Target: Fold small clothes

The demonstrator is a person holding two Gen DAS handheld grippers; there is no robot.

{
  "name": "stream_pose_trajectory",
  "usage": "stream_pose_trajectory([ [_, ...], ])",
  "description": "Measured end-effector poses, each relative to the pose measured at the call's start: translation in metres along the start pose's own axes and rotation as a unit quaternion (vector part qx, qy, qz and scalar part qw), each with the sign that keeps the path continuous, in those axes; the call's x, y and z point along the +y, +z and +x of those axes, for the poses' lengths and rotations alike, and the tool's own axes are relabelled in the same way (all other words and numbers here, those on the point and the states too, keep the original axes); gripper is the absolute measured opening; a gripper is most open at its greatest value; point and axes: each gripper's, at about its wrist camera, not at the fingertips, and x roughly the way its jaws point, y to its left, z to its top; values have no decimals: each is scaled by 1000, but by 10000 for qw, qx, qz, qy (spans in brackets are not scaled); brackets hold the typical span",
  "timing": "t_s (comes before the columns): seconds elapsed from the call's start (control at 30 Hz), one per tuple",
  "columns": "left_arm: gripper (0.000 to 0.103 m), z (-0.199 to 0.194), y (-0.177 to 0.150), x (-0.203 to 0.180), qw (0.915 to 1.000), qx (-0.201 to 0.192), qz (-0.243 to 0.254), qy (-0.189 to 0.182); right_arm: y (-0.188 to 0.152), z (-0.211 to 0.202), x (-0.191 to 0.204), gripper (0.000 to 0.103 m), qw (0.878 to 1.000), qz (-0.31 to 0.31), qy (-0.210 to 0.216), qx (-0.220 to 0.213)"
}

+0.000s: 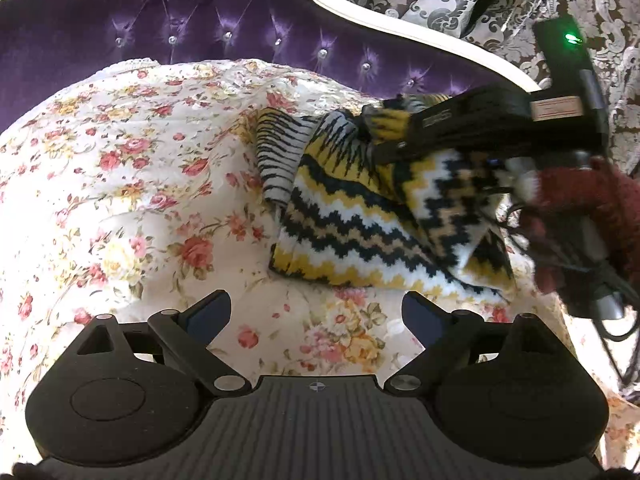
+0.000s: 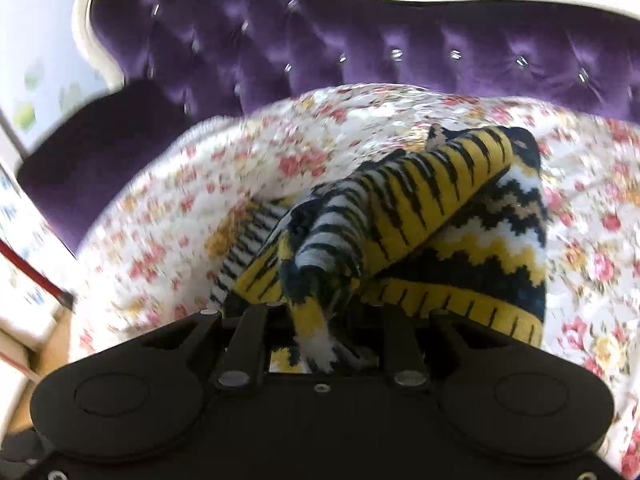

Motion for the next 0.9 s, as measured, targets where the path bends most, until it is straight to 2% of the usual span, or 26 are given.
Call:
stream_pose_trajectory([
  [0.1, 93, 0, -1, 4, 10000, 55, -52, -40, 1, 5, 15, 42, 9994, -320, -77, 61],
  [0.17, 93, 0, -2, 7, 9999, 93, -74, -68, 4, 5, 21, 58, 9988, -433, 205, 58],
  [0.27, 93, -2, -1, 9, 9998, 118, -85, -117, 8, -5, 22, 59, 9945, -317, 992, -73],
  [0.33, 93, -5, 1, 10, 9998, 119, -51, -129, 11, -19, 18, 60, 9908, -133, 1311, -295],
  [0.4, 93, -10, 5, 12, 9999, 85, 14, -116, 12, -36, 9, 61, 9880, 33, 1440, -557],
  [0.5, 93, -18, 17, 16, 9999, -22, 83, -84, 8, -56, -5, 66, 9893, 103, 1178, -858],
  [0.67, 93, -20, 54, 24, 9997, -185, 30, -141, -26, -75, -8, 68, 9929, -599, 284, -986],
  [0.8, 93, -13, 86, 25, 9988, -211, -141, -420, -60, -80, 12, 68, 9864, -1190, 24, -1136],
  [0.9, 93, -5, 104, 23, 9969, -202, -282, -706, -79, -76, 35, 69, 9768, -1715, -53, -1278],
])
